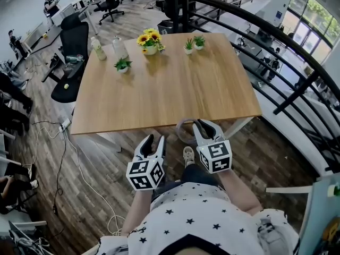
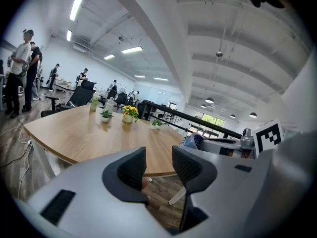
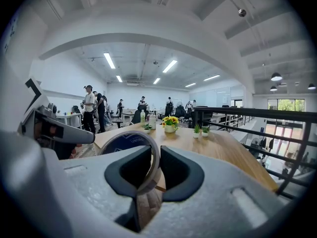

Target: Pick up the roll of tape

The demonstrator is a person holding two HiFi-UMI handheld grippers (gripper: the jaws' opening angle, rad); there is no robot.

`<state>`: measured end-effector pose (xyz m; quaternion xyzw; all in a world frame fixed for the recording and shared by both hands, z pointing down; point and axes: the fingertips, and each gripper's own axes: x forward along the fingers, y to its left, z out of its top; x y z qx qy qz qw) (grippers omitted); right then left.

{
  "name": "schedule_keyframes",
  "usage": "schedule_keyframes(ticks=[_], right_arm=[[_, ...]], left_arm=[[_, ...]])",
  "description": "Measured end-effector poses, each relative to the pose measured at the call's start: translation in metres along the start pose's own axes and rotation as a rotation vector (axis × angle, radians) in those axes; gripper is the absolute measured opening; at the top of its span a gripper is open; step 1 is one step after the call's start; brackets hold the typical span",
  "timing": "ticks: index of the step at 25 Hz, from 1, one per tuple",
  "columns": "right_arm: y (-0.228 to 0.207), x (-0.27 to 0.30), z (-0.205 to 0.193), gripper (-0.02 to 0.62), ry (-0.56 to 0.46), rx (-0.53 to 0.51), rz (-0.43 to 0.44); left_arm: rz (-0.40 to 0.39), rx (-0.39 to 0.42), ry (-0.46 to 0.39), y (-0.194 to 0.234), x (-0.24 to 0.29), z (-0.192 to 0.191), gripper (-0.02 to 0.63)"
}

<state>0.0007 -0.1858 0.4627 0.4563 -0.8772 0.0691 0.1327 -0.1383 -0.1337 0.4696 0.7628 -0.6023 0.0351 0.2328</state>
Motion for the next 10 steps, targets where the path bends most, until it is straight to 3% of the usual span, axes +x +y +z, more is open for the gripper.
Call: schedule_keyframes(ticks=[10], right_arm=[[0.000,0.012,0.003,0.064,0.006,-0.004,0.009]], left_arm=[[0.003,-0.005,0.004,0.007,0.007,0.004,0.164]])
